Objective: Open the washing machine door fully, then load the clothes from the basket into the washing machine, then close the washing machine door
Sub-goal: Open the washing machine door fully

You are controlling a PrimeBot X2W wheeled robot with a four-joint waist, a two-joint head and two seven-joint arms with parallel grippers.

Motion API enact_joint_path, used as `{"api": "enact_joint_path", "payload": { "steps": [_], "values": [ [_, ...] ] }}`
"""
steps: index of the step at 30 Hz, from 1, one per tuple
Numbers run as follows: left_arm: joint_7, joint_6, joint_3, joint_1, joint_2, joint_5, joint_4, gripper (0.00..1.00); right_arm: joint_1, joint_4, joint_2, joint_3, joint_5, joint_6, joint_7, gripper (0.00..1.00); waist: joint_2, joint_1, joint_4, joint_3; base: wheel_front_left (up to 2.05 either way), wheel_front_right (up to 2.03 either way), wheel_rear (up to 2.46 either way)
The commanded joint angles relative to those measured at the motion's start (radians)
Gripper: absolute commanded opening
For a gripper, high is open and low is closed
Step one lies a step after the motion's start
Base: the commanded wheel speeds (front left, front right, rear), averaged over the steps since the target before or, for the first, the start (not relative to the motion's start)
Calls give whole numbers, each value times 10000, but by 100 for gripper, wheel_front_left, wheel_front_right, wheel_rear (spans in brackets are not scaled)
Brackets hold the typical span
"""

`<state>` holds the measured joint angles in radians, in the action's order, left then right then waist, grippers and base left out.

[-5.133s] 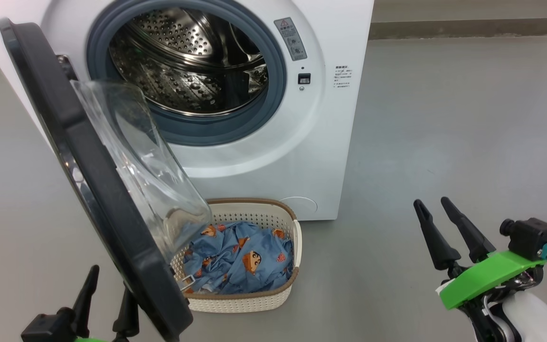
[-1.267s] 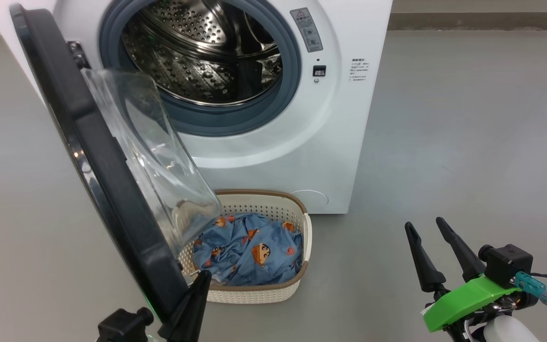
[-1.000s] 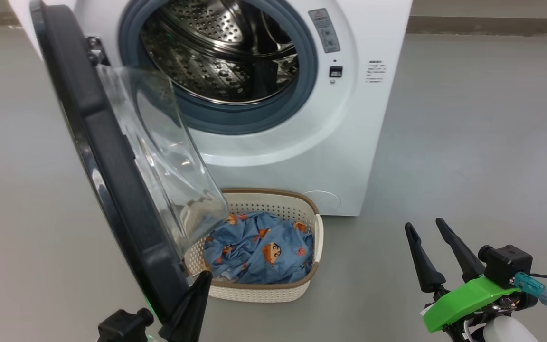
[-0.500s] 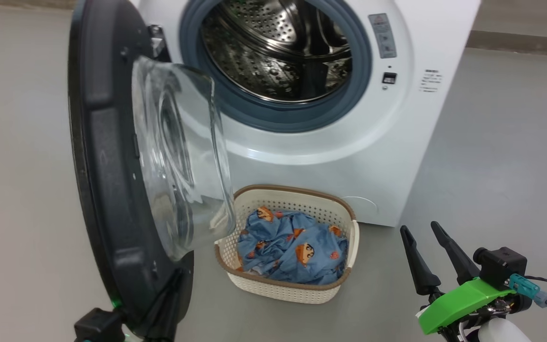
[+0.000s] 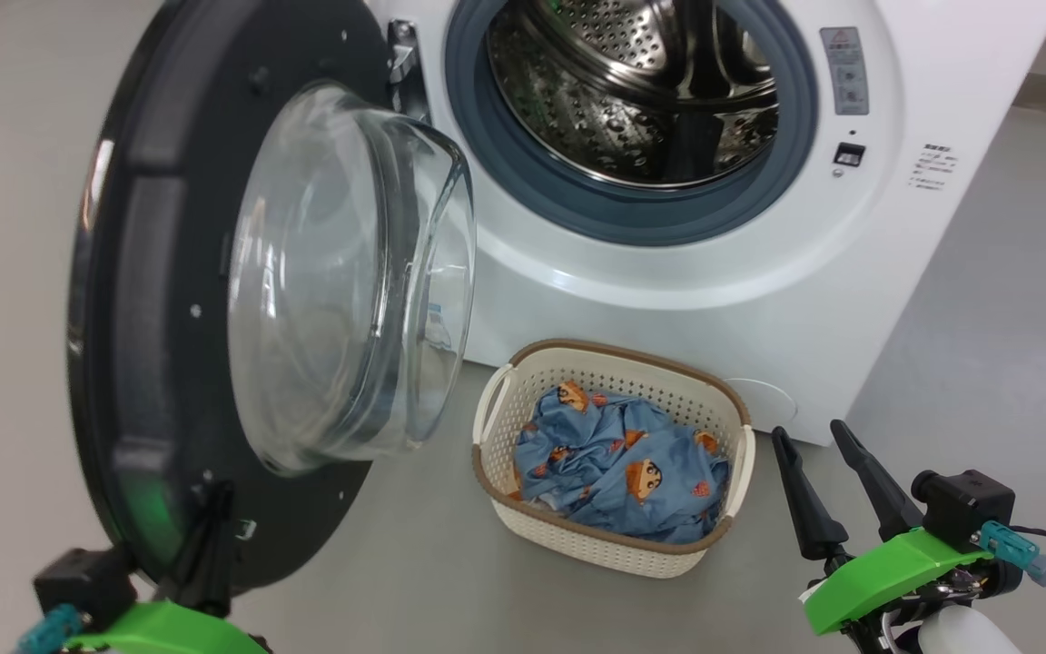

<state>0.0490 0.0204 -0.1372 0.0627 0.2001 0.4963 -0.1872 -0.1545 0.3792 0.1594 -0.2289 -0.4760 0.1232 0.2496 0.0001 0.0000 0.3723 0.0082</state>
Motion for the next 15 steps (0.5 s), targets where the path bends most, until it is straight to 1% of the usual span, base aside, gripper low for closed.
{"api": "enact_joint_path", "payload": {
  "steps": [1, 6, 11, 15],
  "values": [
    [7, 170, 635, 629, 407, 93, 90, 0, -274, -198, 24, -172, 80, 75, 122, 100, -1, 0, 203, 180, 0, 0, 0],
    [-140, 198, 905, 1081, 718, 228, -462, 0, -353, -201, -59, -14, 116, 75, 122, 100, -1, 0, 456, 334, 0, 0, 0],
    [-295, 183, 944, 1747, 1059, 146, -1042, 0, -504, -179, -88, -65, 178, 75, 122, 100, -1, 0, 695, 566, 0, 0, 0],
    [-385, 123, 1099, 2366, 1314, 251, -1753, 0, -690, -174, -122, -29, 259, 75, 122, 100, -1, 0, 796, 773, 0, 0, 0]
  ]
}}
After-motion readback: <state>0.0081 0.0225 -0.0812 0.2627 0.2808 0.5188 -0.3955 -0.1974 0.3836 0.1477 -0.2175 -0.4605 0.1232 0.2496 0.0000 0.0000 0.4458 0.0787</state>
